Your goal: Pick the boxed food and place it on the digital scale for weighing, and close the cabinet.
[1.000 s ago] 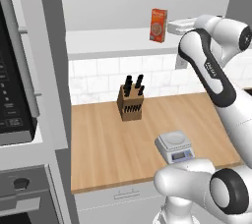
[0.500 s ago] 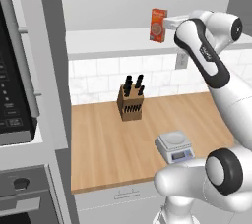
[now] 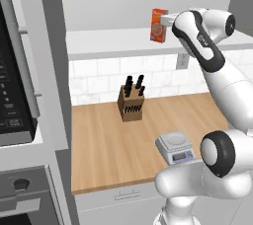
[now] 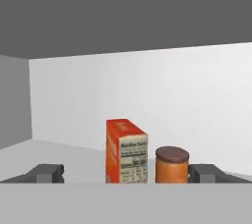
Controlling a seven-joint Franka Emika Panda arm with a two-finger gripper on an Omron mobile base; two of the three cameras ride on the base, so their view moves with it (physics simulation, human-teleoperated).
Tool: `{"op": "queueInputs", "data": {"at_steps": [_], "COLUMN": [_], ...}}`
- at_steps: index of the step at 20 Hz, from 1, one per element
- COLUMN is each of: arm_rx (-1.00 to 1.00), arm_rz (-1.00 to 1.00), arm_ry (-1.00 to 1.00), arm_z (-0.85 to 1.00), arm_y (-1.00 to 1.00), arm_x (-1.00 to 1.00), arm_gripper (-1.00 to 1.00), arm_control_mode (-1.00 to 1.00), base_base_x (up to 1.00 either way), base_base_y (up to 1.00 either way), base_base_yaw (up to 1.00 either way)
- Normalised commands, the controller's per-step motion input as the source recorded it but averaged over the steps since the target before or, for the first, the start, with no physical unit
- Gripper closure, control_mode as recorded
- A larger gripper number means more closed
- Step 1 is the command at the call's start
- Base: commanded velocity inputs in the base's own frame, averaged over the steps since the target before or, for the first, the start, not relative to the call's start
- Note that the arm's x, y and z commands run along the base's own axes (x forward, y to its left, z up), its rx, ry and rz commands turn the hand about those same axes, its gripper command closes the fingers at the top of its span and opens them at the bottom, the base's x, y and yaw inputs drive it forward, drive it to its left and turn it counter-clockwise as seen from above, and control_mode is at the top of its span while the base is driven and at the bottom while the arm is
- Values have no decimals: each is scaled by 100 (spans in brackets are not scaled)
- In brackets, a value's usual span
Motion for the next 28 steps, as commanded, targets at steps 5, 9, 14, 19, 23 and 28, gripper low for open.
{"op": "queueInputs", "data": {"at_steps": [5, 9, 14, 19, 23, 28], "arm_rx": [0, -2, -2, 0, 0, 4], "arm_rz": [0, 0, 0, 0, 0, 0], "arm_ry": [0, 0, 0, 0, -2, -10], "arm_z": [-7, -12, -11, 0, 0, 0], "arm_y": [3, 19, 27, 1, 0, 0], "arm_x": [29, 31, 44, 45, -15, -81], "arm_gripper": [-100, 100, 100, 100, 100, 100], "arm_control_mode": [-100, -100, -100, -100, -100, -100], "base_base_x": [0, 0, 0, 0, 0, 0], "base_base_y": [0, 0, 0, 0, 0, 0], "base_base_yaw": [0, 0, 0, 0, 0, 0]}}
